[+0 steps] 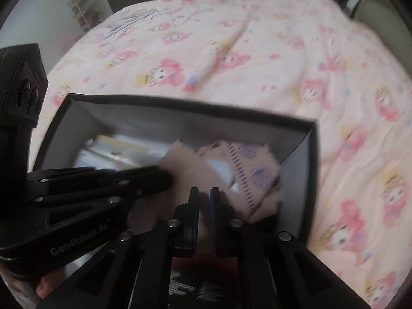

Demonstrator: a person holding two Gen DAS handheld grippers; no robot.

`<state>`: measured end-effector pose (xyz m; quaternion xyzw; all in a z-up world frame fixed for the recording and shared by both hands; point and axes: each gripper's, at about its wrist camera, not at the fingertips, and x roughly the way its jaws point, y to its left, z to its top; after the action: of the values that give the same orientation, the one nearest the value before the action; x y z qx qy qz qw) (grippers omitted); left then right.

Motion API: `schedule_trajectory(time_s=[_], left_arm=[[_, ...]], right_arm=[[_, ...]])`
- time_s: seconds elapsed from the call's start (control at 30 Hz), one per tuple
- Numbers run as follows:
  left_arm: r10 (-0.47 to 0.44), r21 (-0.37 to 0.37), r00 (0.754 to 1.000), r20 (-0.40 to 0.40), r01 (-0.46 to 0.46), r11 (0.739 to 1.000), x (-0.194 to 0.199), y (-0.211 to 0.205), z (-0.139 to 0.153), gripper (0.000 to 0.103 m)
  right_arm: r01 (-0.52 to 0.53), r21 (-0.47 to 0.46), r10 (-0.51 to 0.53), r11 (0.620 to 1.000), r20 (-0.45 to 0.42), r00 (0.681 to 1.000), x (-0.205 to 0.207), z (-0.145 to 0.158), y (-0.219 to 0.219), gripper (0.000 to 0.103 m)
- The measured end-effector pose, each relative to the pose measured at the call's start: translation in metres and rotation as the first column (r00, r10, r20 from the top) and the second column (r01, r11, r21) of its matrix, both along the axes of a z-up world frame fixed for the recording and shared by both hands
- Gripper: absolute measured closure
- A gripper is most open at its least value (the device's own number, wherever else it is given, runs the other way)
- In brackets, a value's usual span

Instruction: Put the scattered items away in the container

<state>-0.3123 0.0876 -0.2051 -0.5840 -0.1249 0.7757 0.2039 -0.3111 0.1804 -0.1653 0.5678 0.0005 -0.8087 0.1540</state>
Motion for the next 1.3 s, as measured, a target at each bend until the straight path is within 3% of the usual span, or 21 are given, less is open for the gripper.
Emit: schedule_trajectory(time_s=[0.07, 0.17, 0.27, 0.33, 0.37, 0.5, 0.57, 0.67, 0.8, 0.9, 1.0, 1.17, 1.3], left_arm=[[0.007, 0.037, 0.999, 0.052, -0.009, 0.999, -0.004, -0.003, -0.011, 0.098], [0.009, 0.092, 0.997, 0.070, -0.016, 0.996, -0.006, -0.010, -0.013, 0.090], [0.003, 0.043, 0.999, 0.049, -0.005, 0.999, 0.000, -0.010, -0.002, 0.078], [-0.001, 0.010, 1.000, 0.000, 0.001, 1.000, 0.008, -0.011, 0.016, 0.053], [-0.007, -0.004, 0.999, -0.043, 0.006, 1.000, 0.013, -0.012, 0.027, 0.045], [0.020, -0.083, 0.981, -0.192, -0.036, 0.996, 0.033, -0.018, 0.065, 0.040], [0.013, -0.117, 0.969, -0.248, -0.044, 0.992, 0.045, -0.021, 0.080, 0.033], [0.000, -0.133, 0.954, -0.298, -0.042, 0.990, 0.065, -0.028, 0.102, 0.033], [0.016, -0.090, 0.941, -0.339, -0.050, 0.995, 0.102, -0.045, 0.129, 0.033], [0.012, -0.110, 0.924, -0.383, -0.059, 0.992, 0.137, -0.058, 0.150, 0.033], [0.009, -0.114, 0.912, -0.409, -0.061, 0.992, 0.170, -0.071, 0.168, 0.033], [0.000, -0.169, 0.893, -0.450, -0.085, 0.982, 0.218, -0.091, 0.185, 0.032], [0.044, -0.145, 0.893, -0.447, -0.122, 0.982, 0.246, -0.120, 0.186, 0.032]], right_arm=[[0.002, 0.005, -0.002, 1.000, 0.020, 1.000, -0.002, -0.007, -0.003, 0.097], [0.000, 0.021, 0.000, 1.000, -0.004, 1.000, -0.001, -0.008, -0.008, 0.097], [0.016, 0.048, -0.015, 0.999, -0.025, 1.000, 0.005, -0.005, -0.008, 0.096], [0.027, 0.084, -0.021, 0.996, -0.073, 0.997, 0.014, 0.008, -0.011, 0.095], [0.024, 0.088, -0.015, 0.996, -0.104, 0.994, 0.019, 0.016, -0.013, 0.091], [0.058, 0.041, -0.051, 0.997, -0.171, 0.984, 0.033, 0.045, -0.012, 0.065], [0.075, 0.027, -0.068, 0.997, -0.207, 0.976, 0.044, 0.058, -0.011, 0.062], [0.090, 0.043, -0.074, 0.995, -0.279, 0.957, 0.068, 0.077, -0.012, 0.062], [0.069, -0.026, -0.073, 0.997, -0.303, 0.950, 0.101, 0.099, -0.016, 0.062], [0.050, -0.056, -0.066, 0.997, -0.335, 0.940, 0.133, 0.118, -0.022, 0.062], [0.034, -0.069, -0.057, 0.997, -0.365, 0.929, 0.162, 0.130, -0.033, 0.055], [-0.021, -0.117, -0.024, 0.993, -0.370, 0.929, 0.200, 0.141, -0.052, 0.055], [-0.108, -0.094, 0.063, 0.990, -0.393, 0.917, 0.223, 0.147, -0.084, 0.055]])
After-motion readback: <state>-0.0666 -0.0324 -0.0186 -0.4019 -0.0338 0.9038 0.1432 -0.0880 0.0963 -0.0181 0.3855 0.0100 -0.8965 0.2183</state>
